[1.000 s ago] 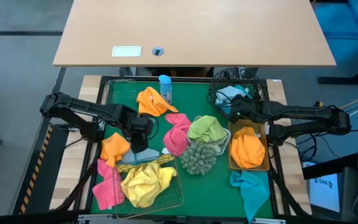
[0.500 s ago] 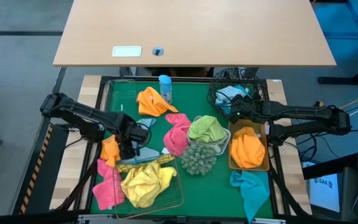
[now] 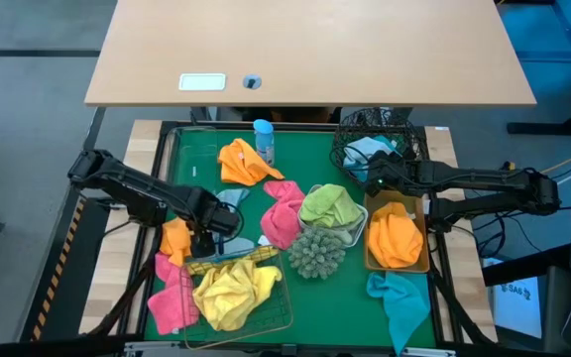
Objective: Sort microfiber towel by color & place in baskets
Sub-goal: Put the blue microfiber cloth into the black basket
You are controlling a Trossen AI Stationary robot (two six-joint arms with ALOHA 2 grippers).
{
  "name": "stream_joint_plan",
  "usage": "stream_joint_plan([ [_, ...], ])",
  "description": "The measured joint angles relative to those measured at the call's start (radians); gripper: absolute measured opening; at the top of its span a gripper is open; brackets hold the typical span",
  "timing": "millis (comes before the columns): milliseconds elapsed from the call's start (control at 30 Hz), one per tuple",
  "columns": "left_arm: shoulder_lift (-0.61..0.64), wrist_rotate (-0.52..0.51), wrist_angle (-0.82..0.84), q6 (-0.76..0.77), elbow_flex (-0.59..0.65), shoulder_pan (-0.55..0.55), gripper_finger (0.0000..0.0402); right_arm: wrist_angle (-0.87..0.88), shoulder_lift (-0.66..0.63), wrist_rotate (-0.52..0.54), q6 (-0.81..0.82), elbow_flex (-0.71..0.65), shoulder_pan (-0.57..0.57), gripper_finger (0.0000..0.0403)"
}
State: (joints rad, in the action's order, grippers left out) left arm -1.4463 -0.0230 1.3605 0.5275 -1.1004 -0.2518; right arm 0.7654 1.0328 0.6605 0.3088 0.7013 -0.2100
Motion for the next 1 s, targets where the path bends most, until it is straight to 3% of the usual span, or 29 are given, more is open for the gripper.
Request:
stream_joint_plan([
  [700,-0.172,-0.025,-0.042,-0.157,0.000,-0.002,0.0220,0.000,0.000,0.000,0.000,0.000,0.000,0.0191],
  [867,-0.190,-0.001,-0.042,-0.192,-0.001,-0.002,0.0205,0.000,0.000,0.000,0.000,0.000,0.000,0.0191],
  [1000,-0.191,-0.002,-0.043,-0.201,-0.001,-0.002,0.0167,0.000,0.000,0.000,0.000,0.000,0.000,0.0191],
])
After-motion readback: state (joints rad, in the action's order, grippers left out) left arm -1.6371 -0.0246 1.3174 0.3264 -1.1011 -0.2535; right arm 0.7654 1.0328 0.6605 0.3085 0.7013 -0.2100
